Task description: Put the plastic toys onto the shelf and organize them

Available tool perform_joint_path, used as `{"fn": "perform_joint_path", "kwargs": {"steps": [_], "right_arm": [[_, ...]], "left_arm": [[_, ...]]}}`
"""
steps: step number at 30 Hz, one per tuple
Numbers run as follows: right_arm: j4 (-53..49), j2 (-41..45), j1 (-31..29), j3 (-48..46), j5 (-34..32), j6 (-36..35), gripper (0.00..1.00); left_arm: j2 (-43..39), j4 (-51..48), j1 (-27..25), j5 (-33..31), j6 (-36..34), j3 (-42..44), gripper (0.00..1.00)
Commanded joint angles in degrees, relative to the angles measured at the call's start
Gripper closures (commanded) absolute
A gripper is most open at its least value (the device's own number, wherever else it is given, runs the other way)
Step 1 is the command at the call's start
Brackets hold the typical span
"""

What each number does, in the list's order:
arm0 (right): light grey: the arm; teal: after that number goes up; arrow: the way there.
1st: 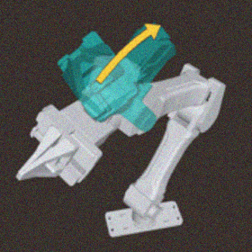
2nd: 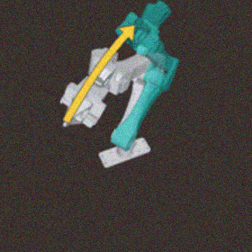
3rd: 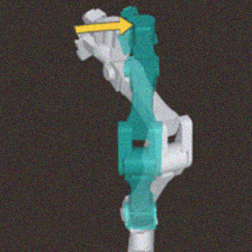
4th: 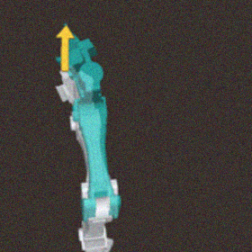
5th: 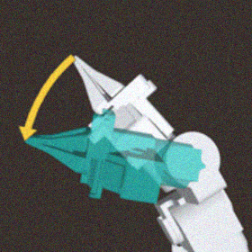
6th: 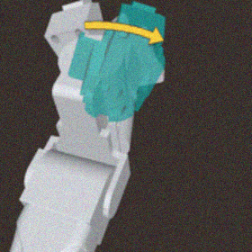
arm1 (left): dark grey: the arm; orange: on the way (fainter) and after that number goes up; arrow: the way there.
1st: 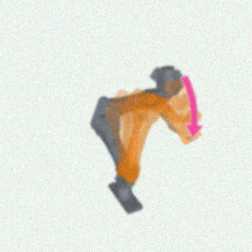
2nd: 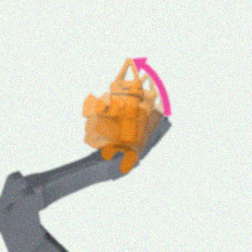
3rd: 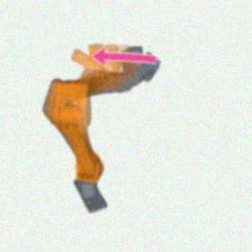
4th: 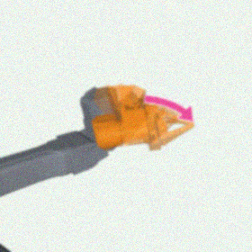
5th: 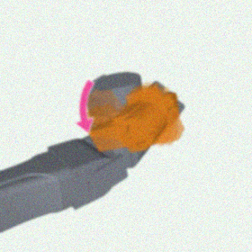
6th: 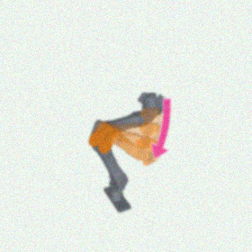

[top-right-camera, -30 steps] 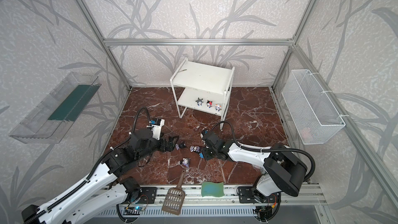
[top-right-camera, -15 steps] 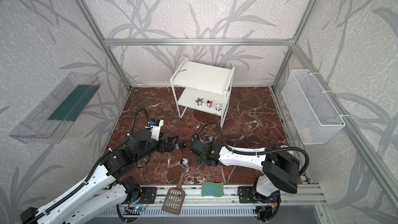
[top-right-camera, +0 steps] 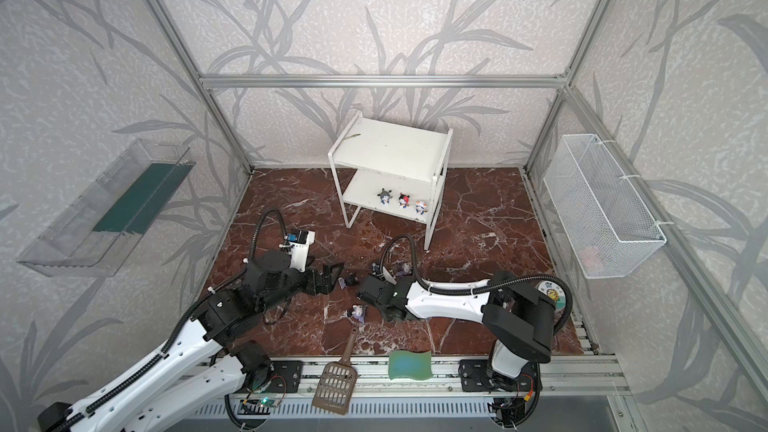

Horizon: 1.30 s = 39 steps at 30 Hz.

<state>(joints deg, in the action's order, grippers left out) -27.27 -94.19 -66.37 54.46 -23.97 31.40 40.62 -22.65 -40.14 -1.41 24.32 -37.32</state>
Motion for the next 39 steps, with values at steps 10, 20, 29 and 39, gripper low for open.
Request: {"fn": "perform_joint_path", "kwargs": {"steps": [10, 20, 29, 39], "right_arm": [[-3.0, -3.23, -0.52, 3.79, 1.44, 2.0, 0.49], [-6.5, -6.02, -0.63, 5.64, -1.89, 4.56, 0.49], [-7.69, -1.45, 0.86, 0.95, -5.81, 8.07, 0.46], [0.91, 3.31, 5.08, -5.53, 0.34, 2.86, 0.55]], "left_arm": [[-0.54, 0.78, -0.18, 0.27, -0.57, 0.59, 0.01], [-1.6, 0.9, -0.17, 0.09, -0.24, 1.02, 0.01], [-1.07, 1.17, -0.14, 0.52, -0.5, 0.85, 0.01], [-1.69, 0.94, -0.13, 0.53, -0.28, 0.86, 0.01]]}}
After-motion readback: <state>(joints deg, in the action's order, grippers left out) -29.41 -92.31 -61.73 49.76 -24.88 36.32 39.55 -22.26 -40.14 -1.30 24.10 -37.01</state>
